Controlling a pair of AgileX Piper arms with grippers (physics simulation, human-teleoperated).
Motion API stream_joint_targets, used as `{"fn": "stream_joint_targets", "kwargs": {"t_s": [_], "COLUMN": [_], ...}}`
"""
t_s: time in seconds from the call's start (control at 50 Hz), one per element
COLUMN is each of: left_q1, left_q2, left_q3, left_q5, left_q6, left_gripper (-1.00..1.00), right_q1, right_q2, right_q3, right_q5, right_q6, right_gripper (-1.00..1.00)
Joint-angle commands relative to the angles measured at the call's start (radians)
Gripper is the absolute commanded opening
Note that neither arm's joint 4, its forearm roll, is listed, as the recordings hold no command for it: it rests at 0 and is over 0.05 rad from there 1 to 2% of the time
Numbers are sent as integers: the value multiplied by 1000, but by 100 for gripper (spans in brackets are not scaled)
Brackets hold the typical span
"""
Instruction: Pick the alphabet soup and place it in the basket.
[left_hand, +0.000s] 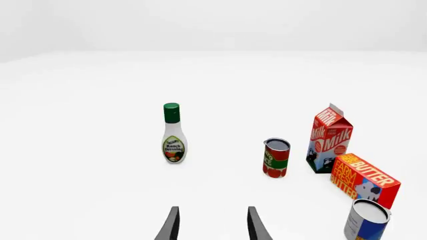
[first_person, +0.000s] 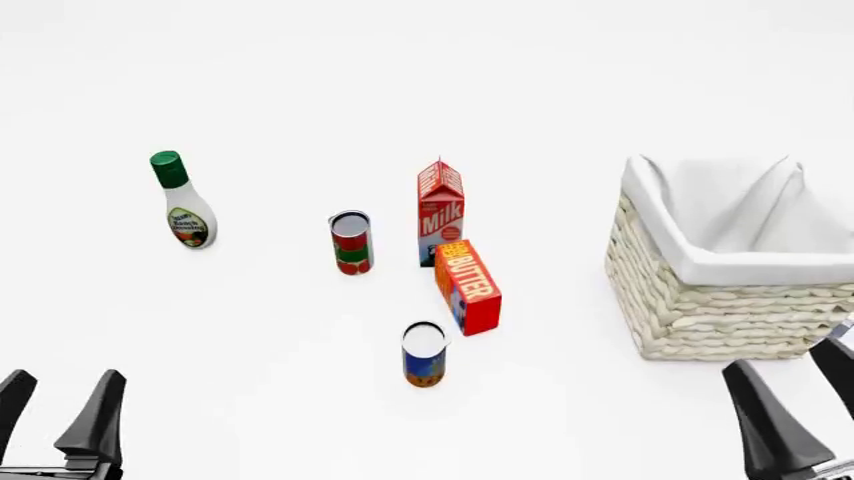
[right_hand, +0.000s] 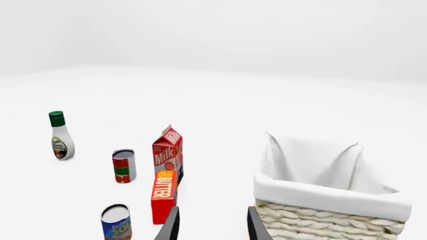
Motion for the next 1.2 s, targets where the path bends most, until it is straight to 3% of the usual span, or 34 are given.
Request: {"fn": "stream_joint_targets", "kwargs": {"t_s": [0.02, 0.14, 0.34, 0.62, 0.98, 1.0, 1.06, 1.08, 1.2], "left_q1": [0, 0, 0, 0, 0, 0, 0, 0, 0], "left_q2": [0, 0, 0, 0, 0, 0, 0, 0, 0], "left_q3": [0, 0, 0, 0, 0, 0, 0, 0, 0], "left_q5": [0, 0, 0, 0, 0, 0, 0, 0, 0], "left_q6": [0, 0, 0, 0, 0, 0, 0, 0, 0], "left_gripper": [100, 100, 100, 100, 100, 100, 100, 100, 100], "right_q1": [103, 160, 226, 326, 389, 415, 428, 512, 523], "right_q2": [3, 26, 132, 361, 630, 719, 763, 1021, 1063], "right_q3": [-31, -37, -26, -33, -53, -66, -73, -128, -137], "right_q5": [22, 7, -97, -296, -513, -577, -609, -768, -794], "right_q6": [-16, -27, -41, -67, -87, -87, -88, -84, -85], "right_gripper": [100, 100, 100, 100, 100, 100, 100, 100, 100]}}
